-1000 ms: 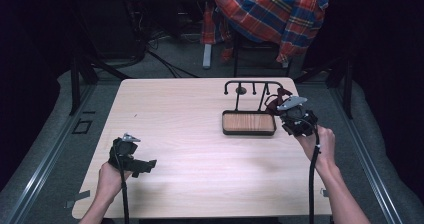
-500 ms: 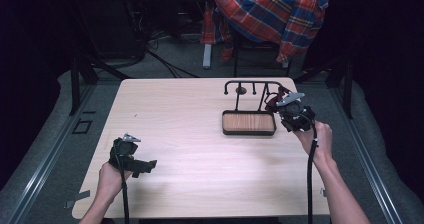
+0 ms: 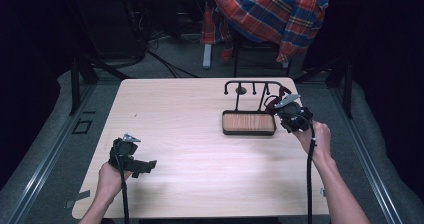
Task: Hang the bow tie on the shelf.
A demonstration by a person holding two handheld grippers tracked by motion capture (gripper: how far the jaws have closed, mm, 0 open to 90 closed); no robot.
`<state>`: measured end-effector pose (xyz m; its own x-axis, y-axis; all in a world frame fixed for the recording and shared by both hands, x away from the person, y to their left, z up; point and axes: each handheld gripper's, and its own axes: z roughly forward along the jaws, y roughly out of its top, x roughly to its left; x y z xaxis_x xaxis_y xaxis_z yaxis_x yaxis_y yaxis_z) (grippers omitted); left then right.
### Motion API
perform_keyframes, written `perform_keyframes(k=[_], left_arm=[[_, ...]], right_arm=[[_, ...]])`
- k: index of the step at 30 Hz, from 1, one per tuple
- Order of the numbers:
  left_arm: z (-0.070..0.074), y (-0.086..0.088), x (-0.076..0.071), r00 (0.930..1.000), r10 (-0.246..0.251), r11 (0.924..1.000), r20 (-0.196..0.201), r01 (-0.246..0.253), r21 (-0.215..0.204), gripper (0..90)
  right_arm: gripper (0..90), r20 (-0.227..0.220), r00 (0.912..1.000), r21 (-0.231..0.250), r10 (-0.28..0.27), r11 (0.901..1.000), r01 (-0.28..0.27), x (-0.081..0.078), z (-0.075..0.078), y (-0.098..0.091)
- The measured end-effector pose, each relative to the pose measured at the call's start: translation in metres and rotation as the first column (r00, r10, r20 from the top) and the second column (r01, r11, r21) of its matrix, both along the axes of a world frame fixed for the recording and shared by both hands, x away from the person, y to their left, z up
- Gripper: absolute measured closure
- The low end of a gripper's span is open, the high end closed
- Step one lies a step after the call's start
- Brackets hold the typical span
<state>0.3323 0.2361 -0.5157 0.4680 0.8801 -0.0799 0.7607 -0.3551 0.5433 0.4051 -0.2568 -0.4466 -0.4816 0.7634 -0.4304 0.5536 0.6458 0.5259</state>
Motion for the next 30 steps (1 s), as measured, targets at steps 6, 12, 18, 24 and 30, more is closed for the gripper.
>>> perform_keyframes(k=[6, 12, 18, 24, 30], left_arm=[[0.000, 0.001, -0.001, 1.0000, 0.004, 1.0000, 0.004, -0.004, -0.002, 0.1], [0.000, 0.001, -0.001, 1.0000, 0.005, 1.0000, 0.004, -0.005, -0.003, 0.1], [0.000, 0.001, -0.001, 1.0000, 0.003, 1.0000, 0.003, -0.003, -0.001, 0.1], [0.000, 0.001, -0.001, 1.0000, 0.003, 1.0000, 0.005, -0.003, -0.002, 0.1], [-0.001, 0.001, -0.001, 1.0000, 0.004, 1.0000, 0.004, -0.004, -0.004, 0.1]], right_arm=[[73.2, -0.004, 0.9998, -0.059, 0.021, 0.9981, -0.021, 0.003, -0.004, 0.008], [73.2, 0.009, 0.9991, -0.050, 0.041, 0.9979, -0.040, 0.008, -0.010, 0.011], [73.3, 0.057, 0.9967, -0.081, 0.058, 0.9953, -0.053, 0.003, -0.002, 0.009], [73.2, 0.080, 0.9928, -0.135, 0.089, 0.9878, -0.078, -0.001, -0.002, 0.013], [73.2, 0.063, 0.9915, -0.160, 0.114, 0.9817, -0.103, -0.001, -0.004, 0.019]])
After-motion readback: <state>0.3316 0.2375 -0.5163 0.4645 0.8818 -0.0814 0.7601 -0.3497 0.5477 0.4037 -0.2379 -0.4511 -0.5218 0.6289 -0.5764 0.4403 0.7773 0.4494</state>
